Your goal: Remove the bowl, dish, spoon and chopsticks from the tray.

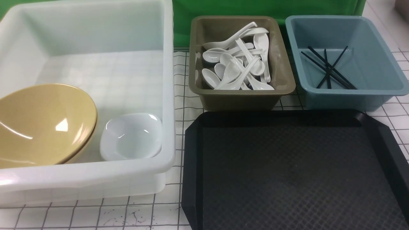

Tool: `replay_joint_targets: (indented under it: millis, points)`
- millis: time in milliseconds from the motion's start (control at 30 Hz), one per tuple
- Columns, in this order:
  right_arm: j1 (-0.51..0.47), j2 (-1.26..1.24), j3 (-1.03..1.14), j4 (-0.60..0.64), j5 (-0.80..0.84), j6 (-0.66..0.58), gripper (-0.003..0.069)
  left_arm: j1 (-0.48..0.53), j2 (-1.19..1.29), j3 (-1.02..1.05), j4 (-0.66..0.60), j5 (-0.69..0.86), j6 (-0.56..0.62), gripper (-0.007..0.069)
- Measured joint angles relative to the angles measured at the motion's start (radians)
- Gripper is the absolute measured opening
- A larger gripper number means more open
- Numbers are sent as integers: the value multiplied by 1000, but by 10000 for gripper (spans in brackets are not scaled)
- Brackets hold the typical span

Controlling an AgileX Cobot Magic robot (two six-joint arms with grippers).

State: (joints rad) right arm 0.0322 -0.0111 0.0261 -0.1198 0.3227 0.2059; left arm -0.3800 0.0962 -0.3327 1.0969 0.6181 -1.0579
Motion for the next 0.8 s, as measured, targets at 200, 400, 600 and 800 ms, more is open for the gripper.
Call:
replay_joint_targets:
  millis: [200, 400, 600, 800]
  points:
    - [0, 0, 0, 0, 1, 0, 48, 0, 0, 0, 0, 0, -1, -6]
    - [0, -1, 0, 0, 1, 0, 48, 0, -10, 49, 6, -2, -1, -6]
    - [0, -1, 0, 1, 1, 0, 48, 0, -34, 124, -3, -32, -4, -6]
    - [0, -1, 0, 1, 1, 0, 48, 0, -36, 221, -93, -89, -5, -6]
